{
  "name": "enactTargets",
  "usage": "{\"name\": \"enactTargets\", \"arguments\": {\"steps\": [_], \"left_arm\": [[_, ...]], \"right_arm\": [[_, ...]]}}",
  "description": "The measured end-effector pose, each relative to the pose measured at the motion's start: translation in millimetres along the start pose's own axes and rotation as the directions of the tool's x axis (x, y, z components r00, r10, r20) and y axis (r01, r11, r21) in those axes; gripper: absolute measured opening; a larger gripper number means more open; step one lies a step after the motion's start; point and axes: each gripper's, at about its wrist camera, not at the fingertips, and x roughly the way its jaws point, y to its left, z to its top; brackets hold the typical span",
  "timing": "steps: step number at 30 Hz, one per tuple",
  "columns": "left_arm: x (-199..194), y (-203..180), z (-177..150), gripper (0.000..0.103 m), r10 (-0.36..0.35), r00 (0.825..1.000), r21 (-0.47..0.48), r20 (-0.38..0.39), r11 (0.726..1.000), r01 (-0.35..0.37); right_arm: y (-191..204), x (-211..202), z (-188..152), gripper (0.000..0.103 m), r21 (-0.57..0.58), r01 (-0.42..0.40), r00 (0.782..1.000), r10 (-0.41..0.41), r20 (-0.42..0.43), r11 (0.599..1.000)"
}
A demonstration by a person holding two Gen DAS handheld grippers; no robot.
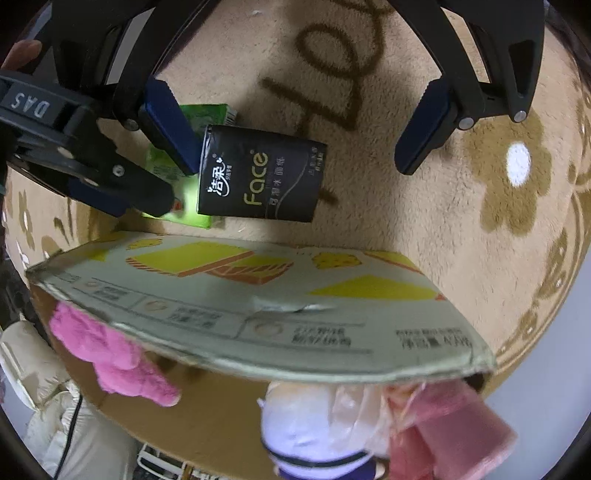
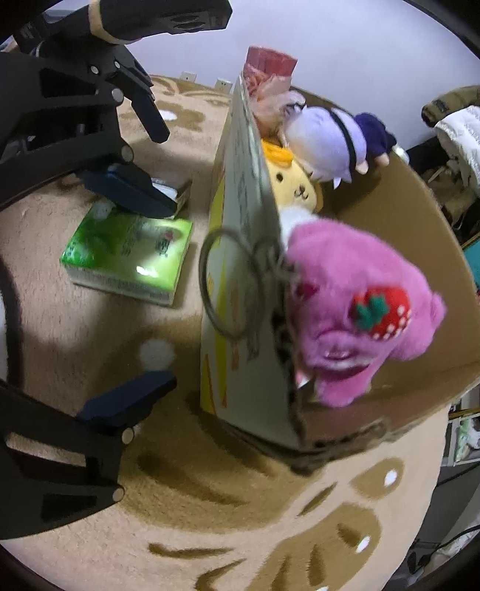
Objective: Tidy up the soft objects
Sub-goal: 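Grasp the black Face tissue pack with the left gripper while the right gripper grasps the green carton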
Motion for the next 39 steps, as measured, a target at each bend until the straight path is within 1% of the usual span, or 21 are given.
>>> {"name": "enactTargets", "arguments": {"steps": [2,5,8,10,12,14,19,22,24,32,36,39], "left_arm": [[3.9,1.6,0.8,0.103,-0.005,1.0,-0.009,-0.003,1.0,0.005],[6.6,6.0,1.4,0.103,-0.02,1.0,-0.035,-0.002,0.999,0.02],[12.0,15.2,2.4,0.103,-0.054,0.999,-0.062,-0.007,0.997,0.053],[13.4,21.7,3.5,0.102,-0.062,0.998,-0.073,-0.003,0.995,0.062],[12.1,23.4,3.8,0.098,-0.057,0.998,-0.073,0.006,0.996,0.058],[10.8,24.7,3.0,0.096,-0.047,0.999,-0.075,0.008,0.996,0.048],[15.2,19.9,4.0,0.096,-0.028,1.0,-0.044,-0.011,0.999,0.027],[20.6,13.1,3.6,0.096,0.009,1.0,-0.002,-0.029,1.0,-0.009],[24.2,5.6,8.9,0.096,0.034,0.999,0.012,-0.028,0.999,-0.034],[27.7,8.8,14.4,0.096,0.062,0.998,0.006,-0.032,0.998,-0.062],[32.5,0.0,16.1,0.096,0.071,0.997,0.015,-0.036,0.997,-0.07],[33.9,0.0,14.2,0.09,0.081,0.996,0.014,-0.035,0.997,-0.08]], "right_arm": [[-1.5,1.7,0.0,0.088,0.007,0.002,1.0,-0.002,-0.006,1.0],[-5.1,3.6,0.2,0.088,0.027,-0.017,1.0,0.017,-0.011,0.999],[-4.8,3.9,1.8,0.088,0.032,-0.033,0.999,0.033,-0.009,0.999],[-4.3,4.5,2.6,0.088,0.036,-0.04,0.999,0.04,-0.007,0.999],[-4.7,4.9,2.7,0.088,0.037,-0.038,0.999,0.038,-0.007,0.999],[-7.4,1.9,3.4,0.088,0.035,-0.033,0.999,0.034,-0.007,0.999],[-15.8,-3.3,6.1,0.088,0.031,-0.032,0.999,0.032,-0.01,0.999],[-18.1,-3.8,7.2,0.088,0.031,-0.031,0.999,0.031,-0.012,0.999],[-18.0,-3.6,7.1,0.088,0.031,-0.03,0.999,0.031,-0.012,0.999],[-4.2,5.1,2.6,0.088,0.012,-0.038,0.999,0.038,-0.023,0.999],[5.0,9.3,1.2,0.078,-0.01,-0.03,0.999,0.03,-0.029,0.999],[7.7,13.1,0.7,0.077,-0.005,-0.022,0.999,0.022,-0.03,1.0]]}}
